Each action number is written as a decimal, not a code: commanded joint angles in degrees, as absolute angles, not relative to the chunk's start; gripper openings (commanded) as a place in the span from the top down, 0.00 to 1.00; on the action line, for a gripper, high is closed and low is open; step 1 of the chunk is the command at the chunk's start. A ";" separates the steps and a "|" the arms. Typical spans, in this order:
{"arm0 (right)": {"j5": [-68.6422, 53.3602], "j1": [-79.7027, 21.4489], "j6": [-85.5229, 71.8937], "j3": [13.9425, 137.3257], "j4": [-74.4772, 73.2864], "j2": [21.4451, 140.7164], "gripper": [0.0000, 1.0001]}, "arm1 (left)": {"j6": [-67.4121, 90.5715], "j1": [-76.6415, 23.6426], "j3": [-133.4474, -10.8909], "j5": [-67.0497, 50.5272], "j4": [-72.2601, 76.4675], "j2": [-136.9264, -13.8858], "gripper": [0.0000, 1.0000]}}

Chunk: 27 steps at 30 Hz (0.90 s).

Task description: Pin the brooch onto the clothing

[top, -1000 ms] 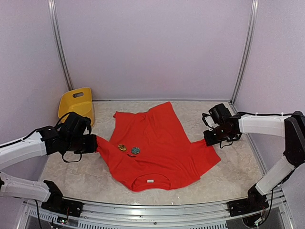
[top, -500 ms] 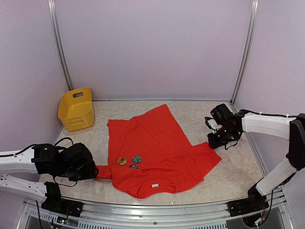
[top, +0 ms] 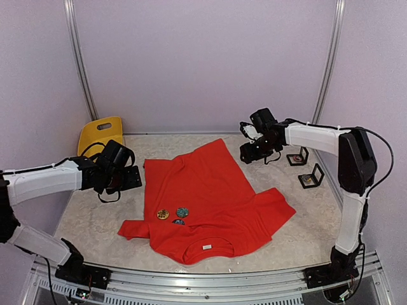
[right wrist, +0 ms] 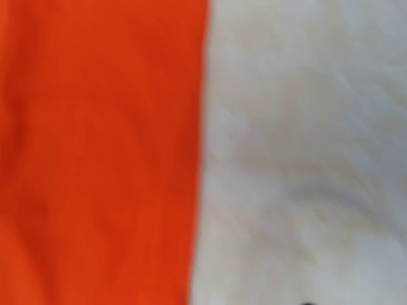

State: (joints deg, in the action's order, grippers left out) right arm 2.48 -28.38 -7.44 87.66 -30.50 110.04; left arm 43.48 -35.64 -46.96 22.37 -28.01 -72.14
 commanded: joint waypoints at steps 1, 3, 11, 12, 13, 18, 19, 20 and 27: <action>0.09 -28.98 -5.86 97.70 -28.66 121.11 0.33 | 30.01 -28.27 -52.82 16.84 -12.93 -83.63 0.17; -0.66 -28.95 -5.87 103.50 -29.26 126.54 0.32 | 28.37 -25.29 -56.58 14.88 -10.95 -91.95 0.16; -8.07 -29.36 -6.93 115.41 -31.21 142.15 0.41 | 25.73 -18.33 -70.73 8.31 -10.47 -114.59 0.19; -9.56 -29.55 -7.08 115.14 -30.92 142.85 0.50 | 25.18 -18.34 -72.48 7.74 -10.71 -116.65 0.20; -10.95 -29.67 -7.28 114.63 -30.61 143.12 0.60 | 24.82 -18.46 -74.28 6.88 -11.05 -118.09 0.21; -12.01 -30.17 -8.44 106.23 -27.59 137.39 1.00 | 24.50 -19.52 -76.97 1.79 -10.98 -124.24 0.49; -10.54 -30.11 -8.78 102.62 -27.06 135.23 1.00 | 24.31 -19.88 -76.23 1.15 -10.72 -124.43 0.62; -8.98 -30.14 -9.10 99.56 -26.43 133.04 1.00 | 24.26 -20.25 -75.30 0.93 -10.35 -124.38 0.76; -7.93 -30.35 -11.25 74.78 -22.24 115.87 1.00 | 24.99 -26.21 -61.44 -1.37 -7.04 -115.49 1.00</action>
